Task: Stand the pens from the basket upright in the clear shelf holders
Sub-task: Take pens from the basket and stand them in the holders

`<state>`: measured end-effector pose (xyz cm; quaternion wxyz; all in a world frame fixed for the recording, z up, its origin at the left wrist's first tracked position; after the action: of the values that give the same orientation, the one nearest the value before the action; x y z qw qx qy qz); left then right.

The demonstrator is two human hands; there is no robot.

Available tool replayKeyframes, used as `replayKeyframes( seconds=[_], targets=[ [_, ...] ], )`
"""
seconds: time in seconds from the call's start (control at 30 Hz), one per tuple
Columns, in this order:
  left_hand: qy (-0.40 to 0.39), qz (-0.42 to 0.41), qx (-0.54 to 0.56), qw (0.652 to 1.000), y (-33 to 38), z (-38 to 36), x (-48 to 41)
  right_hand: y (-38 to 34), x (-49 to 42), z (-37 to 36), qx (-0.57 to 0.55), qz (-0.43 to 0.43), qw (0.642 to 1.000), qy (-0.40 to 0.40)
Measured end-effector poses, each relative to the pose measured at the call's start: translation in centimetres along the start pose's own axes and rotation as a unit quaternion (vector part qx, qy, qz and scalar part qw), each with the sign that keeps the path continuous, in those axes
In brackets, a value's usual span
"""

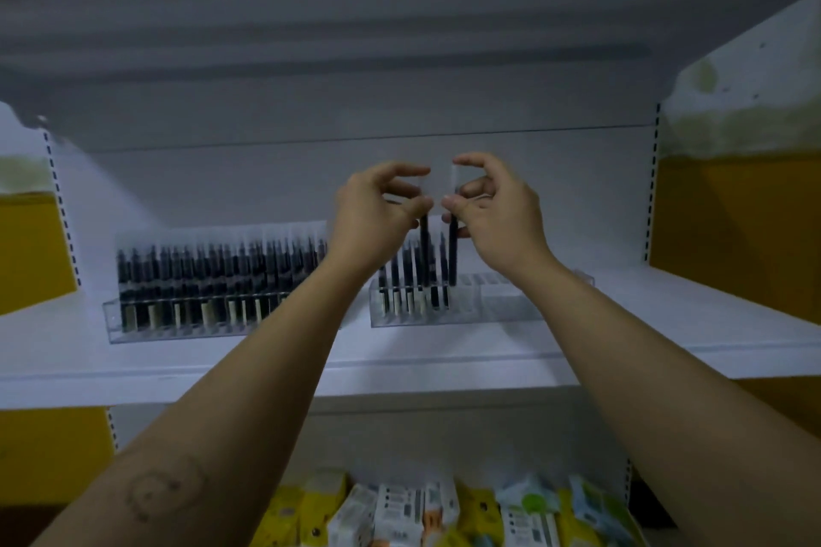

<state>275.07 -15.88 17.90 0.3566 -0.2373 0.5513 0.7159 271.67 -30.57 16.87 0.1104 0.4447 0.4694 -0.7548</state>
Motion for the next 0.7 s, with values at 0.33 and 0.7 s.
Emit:
replayKeyframes(
  seconds=[0.33, 0.7],
  targets=[
    [0.023, -0.007, -0.025, 0.999, -4.1, -2.3, -3.3, 5.1, -2.8, -1.7, 0.008, -0.018, 1.0, 0.016],
    [0.013, -0.003, -0.046, 0.999, -4.4, -2.2, -4.3, 7.4, -1.8, -2.0, 0.087, -0.008, 0.995, -0.04]
  ],
)
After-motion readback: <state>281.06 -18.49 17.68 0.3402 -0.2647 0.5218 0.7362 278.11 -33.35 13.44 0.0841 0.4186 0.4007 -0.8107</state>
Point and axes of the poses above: each hand's wrist, its own x-axis away from the middle knuckle, its own z-axis out of the back of the hand, y = z × x, the point moved 1 cm from there along -x, towards the middle knuckle, and after that the axes turned 1 degree about -y, right-handed, at the moved point
